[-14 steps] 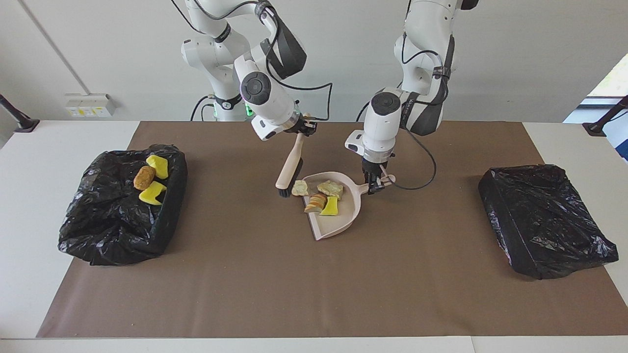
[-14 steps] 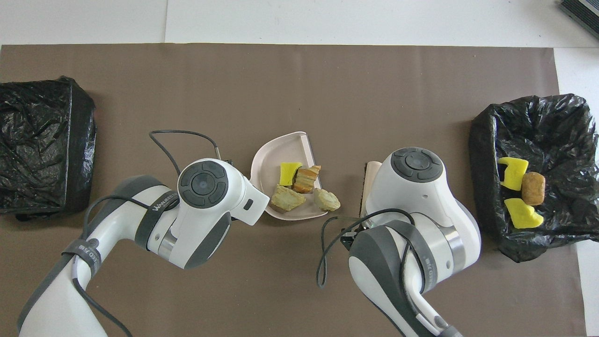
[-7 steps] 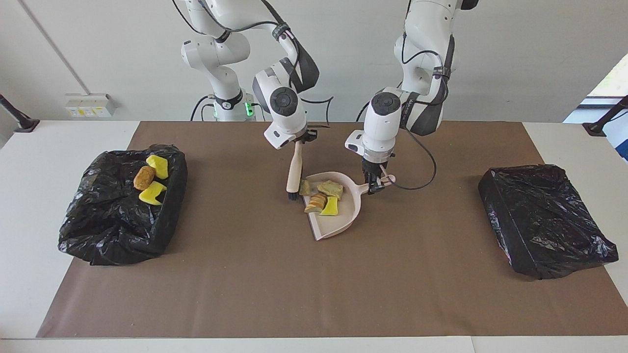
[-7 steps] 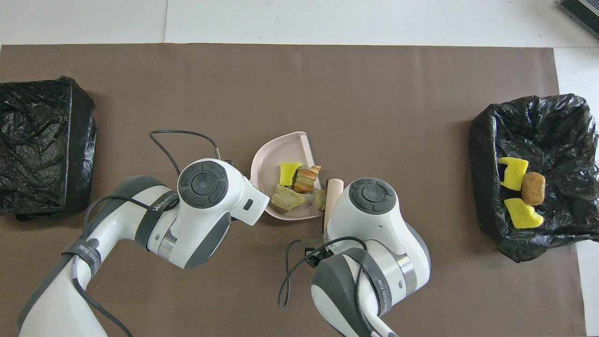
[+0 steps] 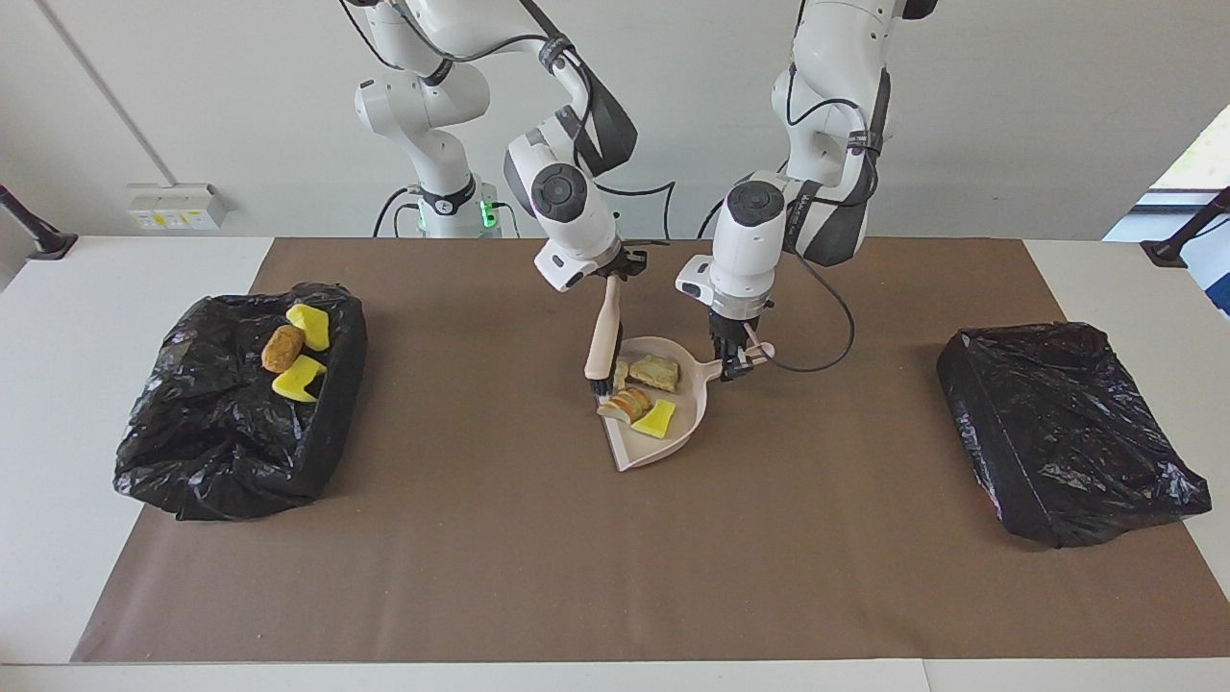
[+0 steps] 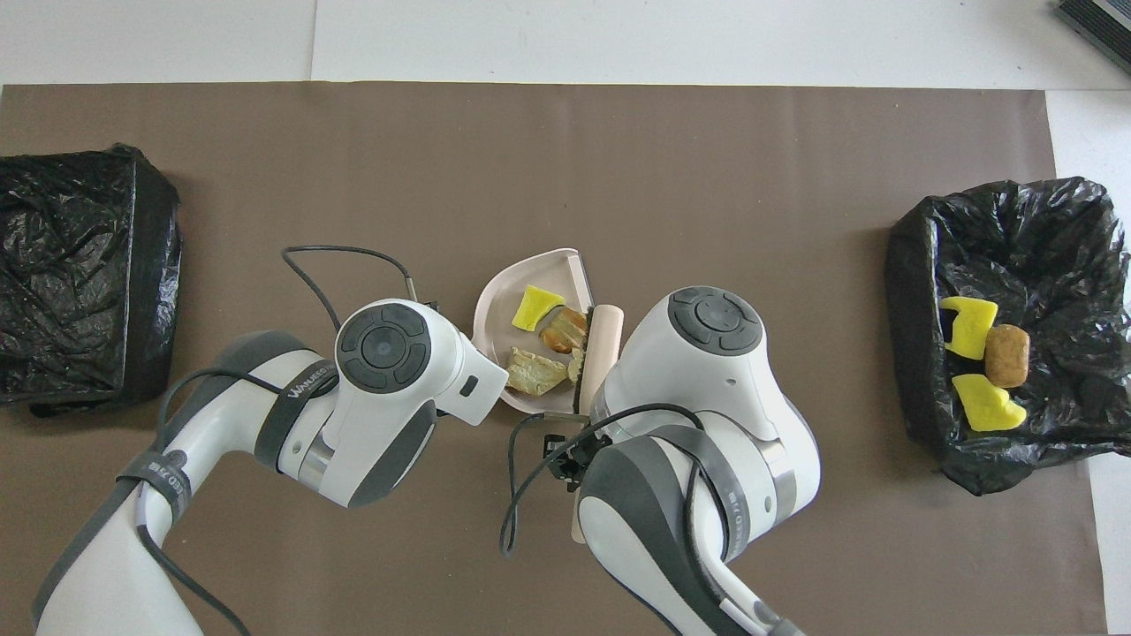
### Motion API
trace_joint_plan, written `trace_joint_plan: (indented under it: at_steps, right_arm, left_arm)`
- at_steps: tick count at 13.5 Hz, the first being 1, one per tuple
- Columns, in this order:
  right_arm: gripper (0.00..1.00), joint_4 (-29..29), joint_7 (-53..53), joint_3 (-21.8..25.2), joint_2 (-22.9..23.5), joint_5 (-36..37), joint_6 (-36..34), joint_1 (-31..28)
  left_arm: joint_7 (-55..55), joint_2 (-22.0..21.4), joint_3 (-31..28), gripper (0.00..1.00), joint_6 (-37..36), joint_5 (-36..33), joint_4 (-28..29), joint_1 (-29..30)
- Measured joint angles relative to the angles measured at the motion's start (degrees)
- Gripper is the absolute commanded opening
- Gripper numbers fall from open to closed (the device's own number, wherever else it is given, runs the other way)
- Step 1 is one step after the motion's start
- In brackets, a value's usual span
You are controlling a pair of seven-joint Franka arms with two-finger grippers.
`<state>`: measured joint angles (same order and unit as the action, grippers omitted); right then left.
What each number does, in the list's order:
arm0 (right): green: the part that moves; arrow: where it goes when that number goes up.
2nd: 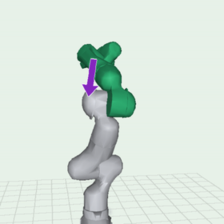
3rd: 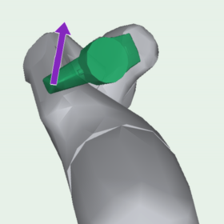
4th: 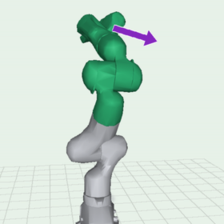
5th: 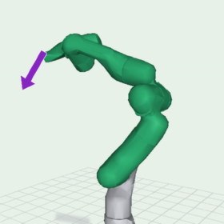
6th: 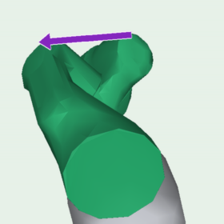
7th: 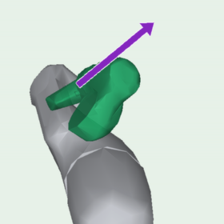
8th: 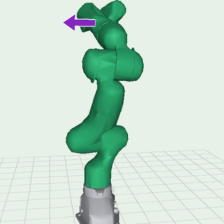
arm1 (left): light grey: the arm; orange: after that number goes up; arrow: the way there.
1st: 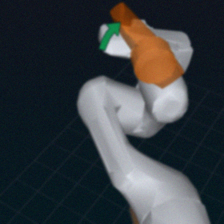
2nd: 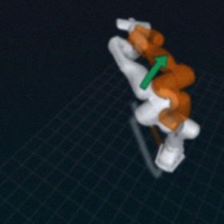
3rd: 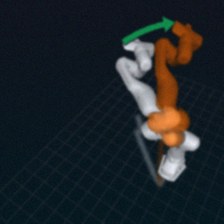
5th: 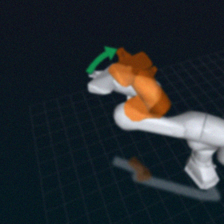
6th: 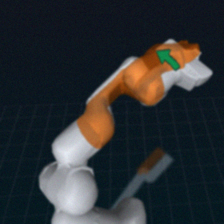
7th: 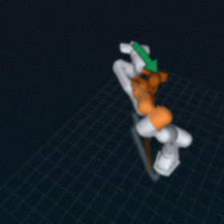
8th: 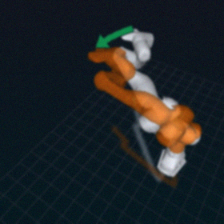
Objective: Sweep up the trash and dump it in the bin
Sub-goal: 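Brush the last chunks into the dustpan held by the left gripper, then carry the dustpan to the black bag with the left gripper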
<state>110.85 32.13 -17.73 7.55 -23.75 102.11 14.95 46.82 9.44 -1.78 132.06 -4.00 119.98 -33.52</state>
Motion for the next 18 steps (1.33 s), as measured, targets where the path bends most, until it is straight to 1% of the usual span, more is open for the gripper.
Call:
trace_joint_plan:
  at_steps: [2,4,6,8,10,12,13,15,18]
  right_arm:
    - [0.0,-2.25,0.0,0.34,-0.42,0.93,-5.22,-1.49]
    - [0.0,-3.11,0.0,0.42,-2.15,5.18,-9.76,-3.27]
    - [0.0,-3.15,0.83,0.51,-4.42,7.28,-12.72,-4.55]
    - [0.0,-2.78,4.46,0.38,-6.09,7.45,-13.64,-4.67]
    - [0.0,0.0,7.91,0.03,-7.93,7.38,-12.34,-3.38]
    - [0.0,5.56,10.22,-0.14,-10.37,6.81,-6.63,-0.5]
    - [0.0,7.84,10.26,-0.26,-10.89,6.54,-4.85,1.57]
    - [0.0,10.41,9.36,-0.55,-10.57,6.48,-3.81,4.73]
    - [0.0,13.15,5.34,-0.51,-10.48,6.48,-1.94,5.43]
  left_arm:
    - [0.04,0.01,-0.02,0.0,0.01,0.0,-0.02,0.01]
    - [0.68,0.0,-0.25,0.0,0.02,0.0,-0.19,0.2]
    - [2.39,-0.18,-0.7,0.0,0.02,-0.01,-0.36,1.98]
    - [5.14,-1.46,-1.02,0.0,-0.2,-0.02,-0.44,5.26]
    - [10.2,-3.85,-1.16,0.0,-1.41,-0.02,-0.45,9.22]
    - [15.82,-6.37,-1.21,0.0,-3.42,0.04,-0.45,13.28]
    - [19.41,-7.65,-1.24,0.0,-4.52,0.49,-0.46,15.73]
    - [28.5,-10.1,-1.36,0.0,-7.24,4.13,-0.56,21.39]
    - [42.09,-12.78,-1.76,0.0,-15.63,11.55,-2.65,32.63]
